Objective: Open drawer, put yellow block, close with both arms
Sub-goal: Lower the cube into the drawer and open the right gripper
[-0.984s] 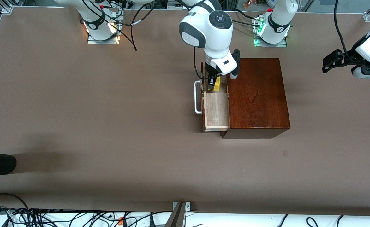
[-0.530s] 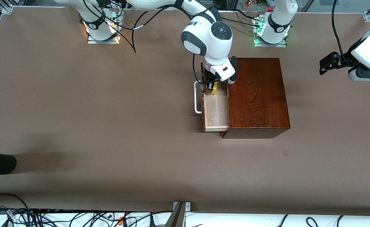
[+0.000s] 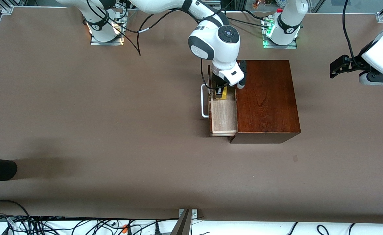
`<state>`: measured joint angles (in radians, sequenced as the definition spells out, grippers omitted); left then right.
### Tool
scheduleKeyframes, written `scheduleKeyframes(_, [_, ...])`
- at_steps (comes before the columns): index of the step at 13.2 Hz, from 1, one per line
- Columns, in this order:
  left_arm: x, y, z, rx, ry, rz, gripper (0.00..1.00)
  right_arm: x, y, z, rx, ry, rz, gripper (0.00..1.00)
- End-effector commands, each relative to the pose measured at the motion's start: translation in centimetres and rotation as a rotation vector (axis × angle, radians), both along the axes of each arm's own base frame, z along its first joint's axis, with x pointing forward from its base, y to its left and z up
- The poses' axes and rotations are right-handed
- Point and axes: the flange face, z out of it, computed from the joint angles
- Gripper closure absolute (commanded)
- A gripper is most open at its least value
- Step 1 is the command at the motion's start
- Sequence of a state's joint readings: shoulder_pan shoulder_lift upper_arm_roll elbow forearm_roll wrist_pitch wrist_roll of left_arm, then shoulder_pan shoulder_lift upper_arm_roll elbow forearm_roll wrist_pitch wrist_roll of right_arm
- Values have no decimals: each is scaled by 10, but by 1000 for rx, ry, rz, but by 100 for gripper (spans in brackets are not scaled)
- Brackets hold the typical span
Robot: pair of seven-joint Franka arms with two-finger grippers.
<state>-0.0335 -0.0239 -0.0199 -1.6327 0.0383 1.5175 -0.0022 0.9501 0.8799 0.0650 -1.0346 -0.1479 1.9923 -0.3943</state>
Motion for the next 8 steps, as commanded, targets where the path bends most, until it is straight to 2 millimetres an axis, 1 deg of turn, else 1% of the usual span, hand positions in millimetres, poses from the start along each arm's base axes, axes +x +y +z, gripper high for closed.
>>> scheduleKeyframes(1, [3,-2,3,-4,-13,-9,0,2,-1,7,1,-14,-7,0])
scheduleKeyframes(5, [3,-2,3,-4,-11,-9,0,7,-9,36,-24,0,-27,0])
scheduleKeyframes(6, [3,-2,2,-4,-8,-10,0,9,-14,61,-13,-9,-36,0])
scheduleKeyframes(8, [3,-2,2,-4,-10,-10,0,21,-39,114,-10,-18,-74,0])
